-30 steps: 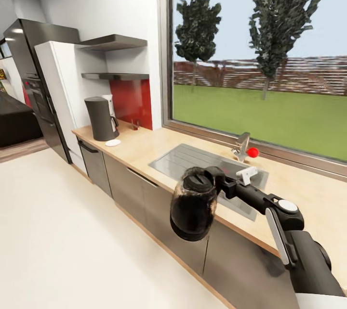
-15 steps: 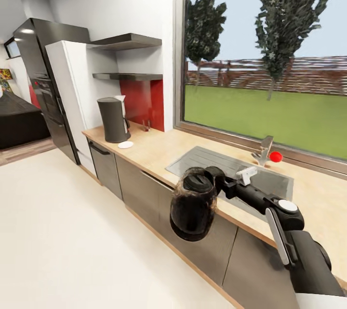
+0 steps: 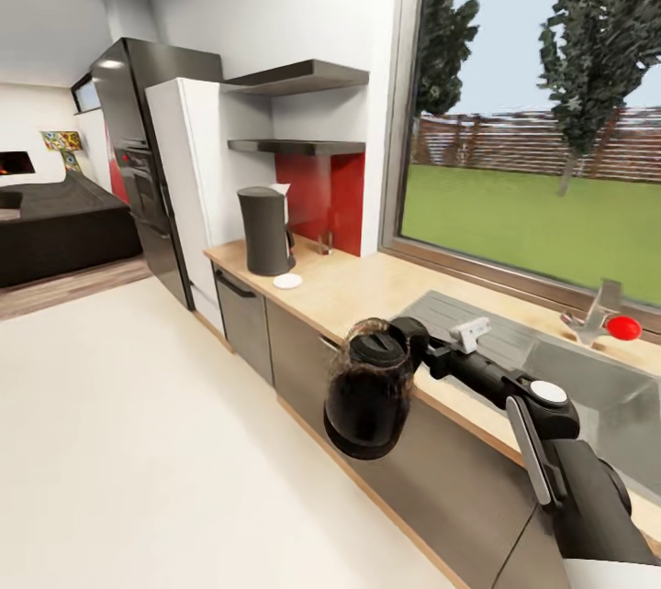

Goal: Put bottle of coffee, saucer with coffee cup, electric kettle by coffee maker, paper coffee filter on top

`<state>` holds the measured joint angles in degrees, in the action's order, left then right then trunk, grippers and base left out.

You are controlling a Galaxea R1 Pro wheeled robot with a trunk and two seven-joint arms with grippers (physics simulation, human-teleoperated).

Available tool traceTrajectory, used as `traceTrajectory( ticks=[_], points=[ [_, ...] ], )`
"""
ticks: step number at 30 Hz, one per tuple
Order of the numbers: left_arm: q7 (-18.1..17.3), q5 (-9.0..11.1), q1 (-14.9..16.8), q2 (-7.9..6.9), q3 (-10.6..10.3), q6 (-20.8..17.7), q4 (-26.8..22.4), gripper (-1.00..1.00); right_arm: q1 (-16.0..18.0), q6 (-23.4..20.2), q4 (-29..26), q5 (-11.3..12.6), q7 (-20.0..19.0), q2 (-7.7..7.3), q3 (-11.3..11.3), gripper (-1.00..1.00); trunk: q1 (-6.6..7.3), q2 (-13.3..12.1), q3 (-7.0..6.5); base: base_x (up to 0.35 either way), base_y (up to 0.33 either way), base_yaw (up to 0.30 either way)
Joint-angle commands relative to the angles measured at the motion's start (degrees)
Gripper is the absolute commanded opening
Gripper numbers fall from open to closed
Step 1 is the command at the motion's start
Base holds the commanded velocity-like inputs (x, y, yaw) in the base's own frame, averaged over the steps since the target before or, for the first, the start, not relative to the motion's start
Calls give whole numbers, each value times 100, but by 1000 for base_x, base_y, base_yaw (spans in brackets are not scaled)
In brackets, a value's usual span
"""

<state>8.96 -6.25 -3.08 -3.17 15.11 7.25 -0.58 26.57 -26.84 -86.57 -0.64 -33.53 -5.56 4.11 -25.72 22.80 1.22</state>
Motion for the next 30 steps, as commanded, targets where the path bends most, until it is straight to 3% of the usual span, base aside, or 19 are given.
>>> traceTrajectory(
  ticks=[1,30],
  points=[
    [14,-60,1,1,45,12,-4,100,6,-45,-6,12,-39,2,10,-100,-6,12,11,275,237,20],
    [9,-62,1,0,36,23,-4,100,6,36,-9,20,-49,-24,90,-100,-6,12,11,296,214,1]
  ],
)
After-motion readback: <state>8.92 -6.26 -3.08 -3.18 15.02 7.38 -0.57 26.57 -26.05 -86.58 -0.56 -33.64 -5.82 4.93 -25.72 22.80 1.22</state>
